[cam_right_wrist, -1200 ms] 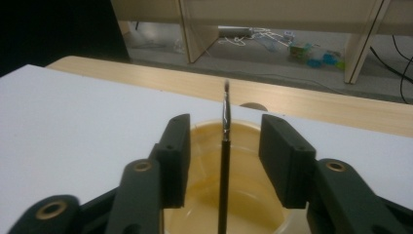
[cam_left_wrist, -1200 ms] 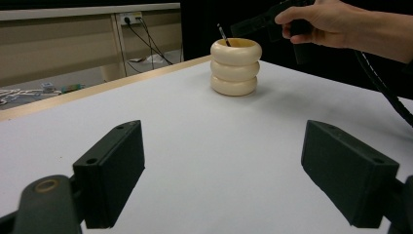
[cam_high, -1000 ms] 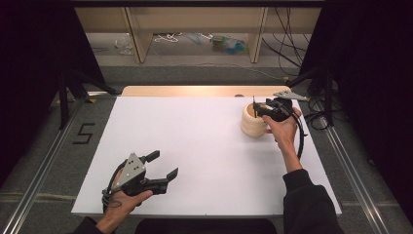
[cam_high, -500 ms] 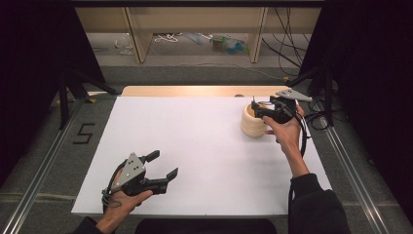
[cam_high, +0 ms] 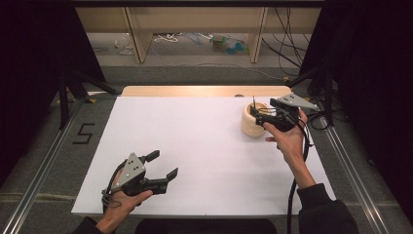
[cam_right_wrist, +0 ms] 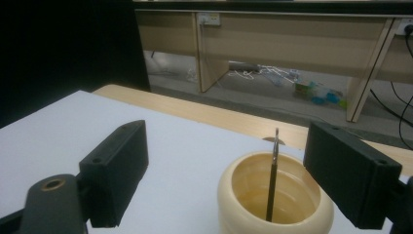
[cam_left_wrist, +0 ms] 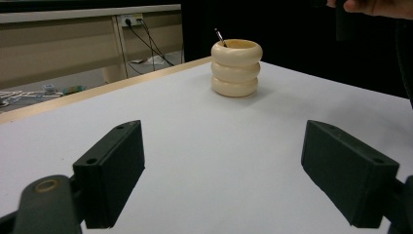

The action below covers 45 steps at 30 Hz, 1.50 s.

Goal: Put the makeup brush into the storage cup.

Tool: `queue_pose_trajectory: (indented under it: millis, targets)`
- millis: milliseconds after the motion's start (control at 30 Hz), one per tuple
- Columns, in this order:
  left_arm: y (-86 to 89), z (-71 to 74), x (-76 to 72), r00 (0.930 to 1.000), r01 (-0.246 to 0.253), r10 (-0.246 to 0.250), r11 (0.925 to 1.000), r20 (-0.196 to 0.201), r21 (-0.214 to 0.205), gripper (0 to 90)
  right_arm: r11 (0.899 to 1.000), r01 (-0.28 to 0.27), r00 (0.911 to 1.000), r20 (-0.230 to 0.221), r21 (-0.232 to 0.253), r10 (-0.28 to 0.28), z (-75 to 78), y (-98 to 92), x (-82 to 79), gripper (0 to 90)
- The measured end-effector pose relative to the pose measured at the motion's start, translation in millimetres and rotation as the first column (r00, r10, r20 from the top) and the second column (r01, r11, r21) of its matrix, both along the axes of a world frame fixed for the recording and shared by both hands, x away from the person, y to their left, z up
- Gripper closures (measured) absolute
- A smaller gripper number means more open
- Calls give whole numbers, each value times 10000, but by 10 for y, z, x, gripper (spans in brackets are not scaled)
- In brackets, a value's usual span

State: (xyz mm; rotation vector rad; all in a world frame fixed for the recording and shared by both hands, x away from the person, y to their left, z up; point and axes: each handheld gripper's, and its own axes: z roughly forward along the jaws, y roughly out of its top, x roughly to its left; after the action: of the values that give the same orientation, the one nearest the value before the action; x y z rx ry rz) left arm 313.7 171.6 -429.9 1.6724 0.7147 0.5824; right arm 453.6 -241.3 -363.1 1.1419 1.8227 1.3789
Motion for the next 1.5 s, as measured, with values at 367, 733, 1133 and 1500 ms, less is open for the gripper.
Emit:
queue_pose_trajectory:
  millis: [367,733,1133,1500]
  targets:
    - [0,0,1,10000,0,0,10000,-1,19,159,9996,-255,9987,443,93,251,51,61,-294,174]
    - [-5,1,-8,10000,-29,29,10000,-57,-87,159,9987,-480,9970,618,169,469,-16,66,-524,176]
    - [-4,4,-8,10000,-25,25,10000,-34,-65,159,9961,-865,9957,358,151,859,-150,152,-776,175]
    - [-2,6,-8,10000,-39,39,10000,-2,-47,159,9935,-1081,9934,425,366,1065,-220,139,-955,178]
